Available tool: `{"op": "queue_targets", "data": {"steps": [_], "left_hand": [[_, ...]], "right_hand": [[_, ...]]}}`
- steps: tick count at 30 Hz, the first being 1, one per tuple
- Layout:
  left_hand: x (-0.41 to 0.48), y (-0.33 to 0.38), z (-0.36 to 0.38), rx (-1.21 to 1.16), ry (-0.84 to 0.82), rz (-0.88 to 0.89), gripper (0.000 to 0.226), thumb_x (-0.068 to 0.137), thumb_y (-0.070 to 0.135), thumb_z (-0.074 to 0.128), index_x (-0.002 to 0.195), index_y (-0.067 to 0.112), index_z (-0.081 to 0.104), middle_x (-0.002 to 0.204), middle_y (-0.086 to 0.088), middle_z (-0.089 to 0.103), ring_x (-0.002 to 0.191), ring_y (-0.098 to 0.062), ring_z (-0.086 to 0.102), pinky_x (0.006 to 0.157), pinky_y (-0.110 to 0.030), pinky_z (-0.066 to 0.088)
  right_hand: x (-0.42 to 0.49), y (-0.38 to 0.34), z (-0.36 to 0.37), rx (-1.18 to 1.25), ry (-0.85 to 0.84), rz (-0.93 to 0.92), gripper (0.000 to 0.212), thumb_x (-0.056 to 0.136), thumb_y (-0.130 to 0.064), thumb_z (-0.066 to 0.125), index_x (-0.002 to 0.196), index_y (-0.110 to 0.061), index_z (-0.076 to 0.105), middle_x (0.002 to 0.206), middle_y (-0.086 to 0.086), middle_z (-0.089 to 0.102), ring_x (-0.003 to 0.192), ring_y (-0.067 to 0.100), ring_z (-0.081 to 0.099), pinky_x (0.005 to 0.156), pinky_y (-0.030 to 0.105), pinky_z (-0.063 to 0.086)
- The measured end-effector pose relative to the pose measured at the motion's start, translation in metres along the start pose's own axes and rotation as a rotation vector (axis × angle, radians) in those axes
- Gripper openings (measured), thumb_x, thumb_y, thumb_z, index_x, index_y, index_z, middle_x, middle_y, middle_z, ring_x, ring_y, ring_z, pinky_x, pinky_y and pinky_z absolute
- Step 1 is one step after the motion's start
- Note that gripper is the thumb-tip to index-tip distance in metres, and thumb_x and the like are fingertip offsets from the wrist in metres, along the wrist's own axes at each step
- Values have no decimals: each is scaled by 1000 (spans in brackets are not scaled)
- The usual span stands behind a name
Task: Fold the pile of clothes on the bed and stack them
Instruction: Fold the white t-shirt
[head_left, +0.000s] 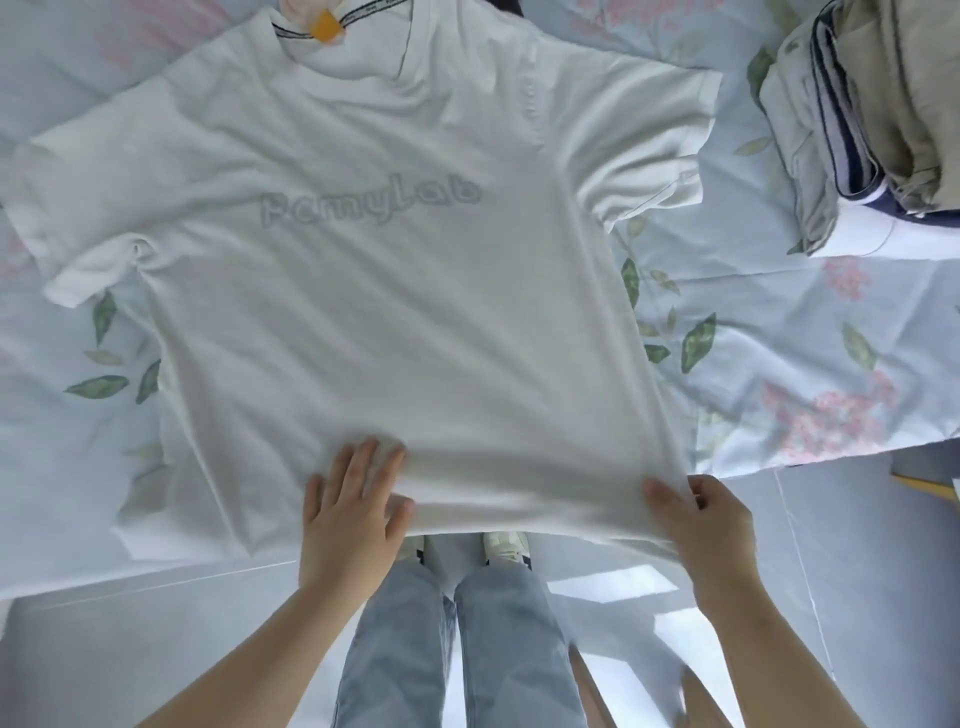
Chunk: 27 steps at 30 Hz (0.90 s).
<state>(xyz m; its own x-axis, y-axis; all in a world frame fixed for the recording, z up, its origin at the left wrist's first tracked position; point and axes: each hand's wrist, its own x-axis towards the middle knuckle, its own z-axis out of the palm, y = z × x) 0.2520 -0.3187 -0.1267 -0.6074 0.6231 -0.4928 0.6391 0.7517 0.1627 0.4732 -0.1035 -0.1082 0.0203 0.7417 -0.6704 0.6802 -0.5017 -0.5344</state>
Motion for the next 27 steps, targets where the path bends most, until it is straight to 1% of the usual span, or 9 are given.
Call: {"op": "queue_targets", "data": {"steps": [3,6,9,12,14,17,21,24,27], "left_hand": [[-9,5,7,-41,32,-56,56,96,40,42,148,32,23,158,3,14,146,-20,7,115,-40,10],[-19,8,13,-192,156,-216,54,92,30,56,143,24,38,153,-4,28,141,-27,23,111,-42,20],[-26,7,18,-425,286,-559,54,86,26,64,135,20,44,144,-9,35,129,-34,33,103,-48,29],[-23,-8,14,-662,425,-947,70,81,32,68,140,19,34,146,-12,28,127,-37,32,103,-50,28],[-20,-28,11,-729,470,-1066,82,77,36,70,144,21,26,149,-8,24,128,-36,30,104,-49,27],[-20,-56,8,-716,367,-1029,79,76,41,69,142,25,28,142,-5,37,125,-35,34,101,-49,28],[-25,-78,5,-698,224,-771,22,82,37,65,97,25,55,94,3,63,96,-27,55,93,-45,40],[-27,-92,4,-778,325,-781,23,85,32,63,105,21,59,115,-6,55,108,-32,50,92,-43,43],[-25,-102,-5,-990,524,-1013,65,82,26,68,138,23,34,144,-6,29,127,-32,36,99,-46,38]], "right_hand": [[11,2,11,-264,75,-62,10,84,-23,62,89,-19,54,74,-4,58,67,17,52,54,29,34],[6,0,31,-53,-7,23,28,81,-25,67,99,-14,49,82,-2,58,71,14,53,57,30,36],[-4,7,39,86,-93,89,33,78,-27,73,98,-16,49,85,-1,59,77,12,55,59,27,37],[-14,20,37,-35,-177,21,21,82,-26,71,84,-13,54,77,2,58,68,17,52,57,29,35],[-19,23,35,-26,-164,-26,16,84,-19,68,76,-11,56,68,2,53,62,18,45,54,30,32],[-27,17,38,101,-119,0,9,83,-13,65,79,-17,58,72,1,57,64,15,49,56,27,37],[-37,11,49,213,-209,33,23,80,-12,72,97,-17,57,87,3,64,77,21,61,69,34,49],[-42,4,54,196,-267,51,22,79,-11,74,97,-16,62,88,5,69,81,22,64,75,33,49],[-42,-2,55,206,-188,55,18,78,-13,74,92,-13,62,84,3,67,79,22,62,67,28,46]]}}
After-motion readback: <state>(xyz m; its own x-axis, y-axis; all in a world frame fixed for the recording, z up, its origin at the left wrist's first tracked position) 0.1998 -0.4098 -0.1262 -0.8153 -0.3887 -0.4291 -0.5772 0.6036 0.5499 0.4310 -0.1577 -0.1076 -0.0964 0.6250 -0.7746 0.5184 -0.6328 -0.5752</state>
